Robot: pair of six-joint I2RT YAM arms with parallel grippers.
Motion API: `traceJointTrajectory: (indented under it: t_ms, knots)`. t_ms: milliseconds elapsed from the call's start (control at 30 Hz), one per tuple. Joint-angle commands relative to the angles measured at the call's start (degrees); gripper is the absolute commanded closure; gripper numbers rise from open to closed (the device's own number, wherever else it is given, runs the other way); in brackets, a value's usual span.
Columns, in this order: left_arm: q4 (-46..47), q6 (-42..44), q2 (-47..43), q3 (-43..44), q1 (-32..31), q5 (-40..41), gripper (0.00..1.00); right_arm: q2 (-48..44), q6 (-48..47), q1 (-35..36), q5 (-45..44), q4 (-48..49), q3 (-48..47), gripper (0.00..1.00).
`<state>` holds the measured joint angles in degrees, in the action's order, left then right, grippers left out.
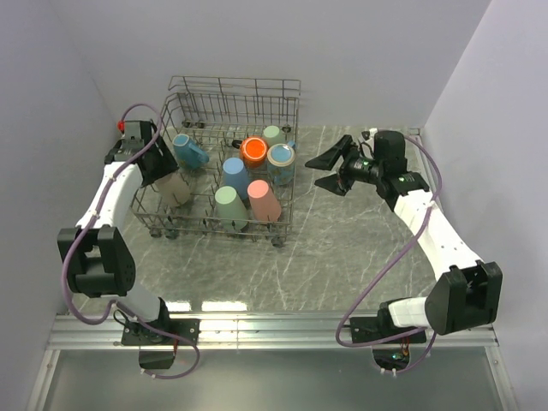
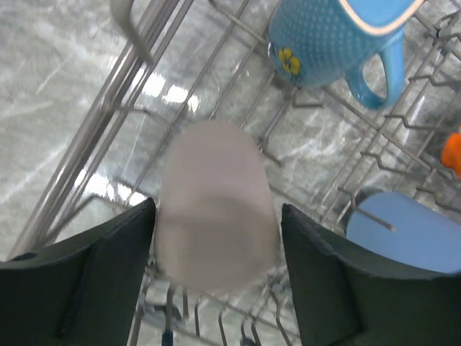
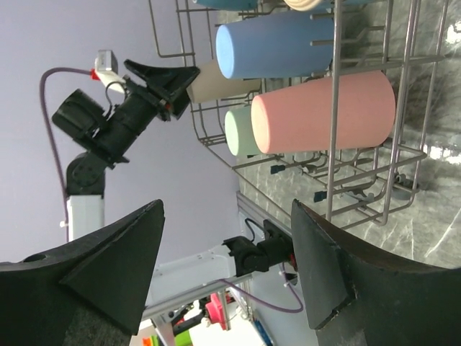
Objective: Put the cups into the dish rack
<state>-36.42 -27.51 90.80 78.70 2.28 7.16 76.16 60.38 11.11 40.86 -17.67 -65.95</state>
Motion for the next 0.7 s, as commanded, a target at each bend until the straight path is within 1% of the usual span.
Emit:
traceJointTrajectory:
  t_ms: [0, 100, 133, 167, 267, 367, 500, 533, 567, 600, 667]
  knots:
    - [-3.1, -3.5, -5.3, 0.9, -0.7, 1.3, 0.24, -3.6, 0.1, 1.6, -2.9, 0.2, 1.2, 0.22]
    - [-4.4, -5.4, -8.5, 0.6, -0.7, 3.4, 0.07, -5.8, 0.2, 2.5, -4.3, -1.0, 1.7, 0.2]
    - [-4.6, -6.1, -10.3, 0.6, -0.7, 4.6, 0.03, -7.2, 0.1, 3.1, -5.5, -1.6, 1.9, 0.2]
    - [-4.8, -6.3, -11.1, 0.4, -0.7, 4.7, 0.02, -7.9, -0.1, 3.3, -6.1, -2.8, 2.0, 0.2]
    - [-5.8, -7.2, -14.1, 0.1, -0.7, 5.2, 0.01, -11.6, -0.4, 4.1, -8.7, -5.8, 2.5, 0.18]
    - [-5.3, -8.3, -17.9, -1.8, -0.8, 3.5, 0.01, -16.4, -0.9, 4.4, -11.2, -9.3, 3.1, 0.17]
    - [-3.7, -8.6, -22.1, -6.5, -1.8, 0.7, 0.01, -23.3, -1.2, 4.7, -15.2, -15.0, 4.2, 0.16]
    - [-2.6, -8.4, -23.4, -7.4, -1.8, 0.0, 0.01, -26.4, -1.1, 4.8, -15.9, -16.2, 4.7, 0.16]
    - [-2.0, -8.5, -24.0, -9.2, -3.8, -0.9, 0.01, -28.0, -0.9, 4.9, -16.3, -17.9, 5.1, 0.16]
    - [-1.1, -8.4, -24.6, -10.4, -4.3, -2.8, 0.01, -29.6, -0.2, 4.9, -17.4, -18.7, 6.1, 0.15]
    - [0.2, -8.3, -26.6, -12.2, -4.9, -3.6, 0.01, -34.5, 1.0, 4.9, -18.2, -20.9, 7.1, 0.15]
